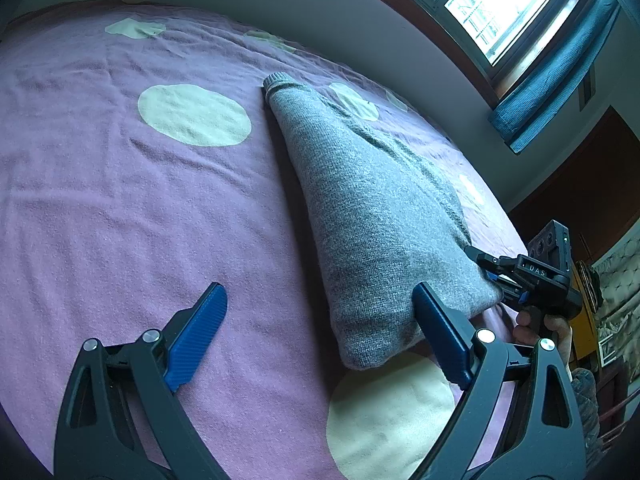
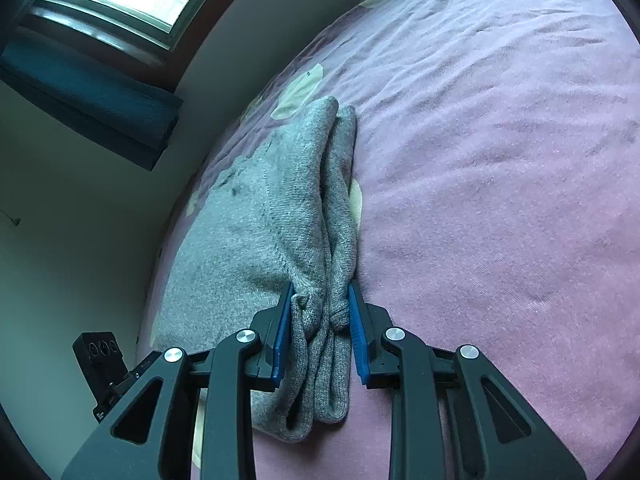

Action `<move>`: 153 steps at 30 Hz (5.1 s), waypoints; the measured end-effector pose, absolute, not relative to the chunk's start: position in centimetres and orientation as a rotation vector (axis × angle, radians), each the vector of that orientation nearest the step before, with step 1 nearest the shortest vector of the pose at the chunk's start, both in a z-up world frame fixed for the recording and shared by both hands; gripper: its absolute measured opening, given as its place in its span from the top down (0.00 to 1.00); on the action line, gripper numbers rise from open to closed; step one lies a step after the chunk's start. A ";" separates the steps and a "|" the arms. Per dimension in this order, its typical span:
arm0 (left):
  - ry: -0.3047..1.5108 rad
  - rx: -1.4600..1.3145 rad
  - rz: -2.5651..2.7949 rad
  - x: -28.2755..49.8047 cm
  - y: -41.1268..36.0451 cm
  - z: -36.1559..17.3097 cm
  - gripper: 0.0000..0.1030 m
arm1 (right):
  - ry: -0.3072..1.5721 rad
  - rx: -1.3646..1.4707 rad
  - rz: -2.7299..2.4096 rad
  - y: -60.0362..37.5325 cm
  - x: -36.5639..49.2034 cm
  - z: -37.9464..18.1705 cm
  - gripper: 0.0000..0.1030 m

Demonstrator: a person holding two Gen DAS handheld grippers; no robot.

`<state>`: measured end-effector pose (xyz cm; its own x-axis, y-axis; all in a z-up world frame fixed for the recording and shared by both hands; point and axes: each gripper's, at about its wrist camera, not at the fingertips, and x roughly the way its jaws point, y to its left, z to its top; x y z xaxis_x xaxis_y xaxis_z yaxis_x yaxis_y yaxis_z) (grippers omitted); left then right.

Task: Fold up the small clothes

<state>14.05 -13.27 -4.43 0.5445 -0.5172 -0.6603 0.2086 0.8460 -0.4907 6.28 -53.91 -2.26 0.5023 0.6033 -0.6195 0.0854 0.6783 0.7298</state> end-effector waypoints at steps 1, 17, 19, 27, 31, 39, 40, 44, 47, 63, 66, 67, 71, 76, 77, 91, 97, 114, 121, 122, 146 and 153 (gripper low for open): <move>0.898 -0.378 -0.443 14.0 -13.3 -4.4 0.10 | 1.012 0.786 0.355 -53.9 6.2 -2.2 0.75; 0.902 -0.373 -0.446 14.2 -13.5 -4.4 0.07 | 0.981 0.776 0.366 -54.0 6.4 -1.9 0.69; 0.903 -0.375 -0.449 14.3 -13.5 -4.2 0.07 | 0.978 0.785 0.363 -54.1 6.3 -1.5 0.66; 0.953 -0.544 -0.492 16.7 -11.4 -3.3 0.07 | 0.973 0.926 0.336 -55.7 6.1 -0.6 0.33; 0.977 -0.564 -0.518 18.7 -11.9 -4.1 0.07 | 1.013 0.866 0.346 -54.8 7.7 -0.8 0.33; 0.980 -0.525 -0.564 22.0 -13.6 -4.9 0.09 | 1.053 0.813 0.411 -52.6 11.5 -1.3 0.33; 0.982 -0.521 -0.569 22.3 -13.7 -4.9 0.14 | 1.054 0.809 0.427 -52.2 12.0 -1.4 0.33; 0.983 -0.530 -0.583 23.8 -13.8 -5.4 0.17 | 1.065 0.796 0.487 -51.3 14.0 -1.8 0.33; 0.979 -0.527 -0.585 24.6 -14.0 -5.4 0.18 | 1.073 0.790 0.510 -51.0 15.2 -2.0 0.34; 0.927 -0.310 -0.536 23.6 -16.7 -4.5 0.64 | 1.032 0.663 0.469 -49.7 15.1 -2.0 0.76; 0.910 -0.266 -0.507 23.0 -16.6 -4.0 0.68 | 1.011 0.643 0.447 -49.6 14.6 -1.2 0.77; 0.907 -0.264 -0.500 22.9 -16.7 -3.8 0.69 | 1.006 0.640 0.443 -49.6 14.3 -1.0 0.78; 0.885 -0.259 -0.485 22.4 -16.4 -2.9 0.72 | 0.973 0.637 0.432 -49.4 13.7 0.2 0.78; 0.869 -0.256 -0.477 21.5 -15.4 -1.7 0.74 | 0.951 0.634 0.444 -48.7 13.0 1.5 0.79; 0.864 -0.255 -0.472 21.5 -15.4 -1.4 0.74 | 0.950 0.633 0.452 -48.3 12.9 1.8 0.79; 0.814 -0.286 -0.318 18.1 -4.6 0.4 0.74 | 0.988 0.664 0.617 -38.3 14.0 1.6 0.79; 0.869 -0.307 -0.294 17.7 -1.8 -2.6 0.72 | 1.073 0.708 0.605 -37.0 14.7 -1.4 0.78; 0.929 -0.422 -0.440 14.3 -0.5 -3.7 0.32 | 1.109 0.698 0.615 -39.1 9.9 0.1 0.34; 0.944 -0.507 -0.540 13.4 -0.3 -4.6 0.32 | 1.125 0.646 0.642 -38.9 6.9 0.4 0.31; 0.944 -0.498 -0.534 13.4 -0.5 -4.7 0.33 | 1.124 0.635 0.641 -38.8 6.6 0.5 0.31; 0.952 -0.492 -0.515 9.9 -1.5 -3.9 0.64 | 1.182 0.772 0.693 -41.8 3.1 -1.2 0.84; 0.908 -0.483 -0.463 9.6 -0.6 -3.2 0.41 | 1.142 0.776 0.629 -43.8 2.6 0.1 0.41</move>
<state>9.60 -0.57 -3.16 0.5335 -0.5677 -0.6270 0.1734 0.7990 -0.5758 2.55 -43.76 0.09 0.3013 0.7784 -0.5508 -0.0496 0.5897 0.8061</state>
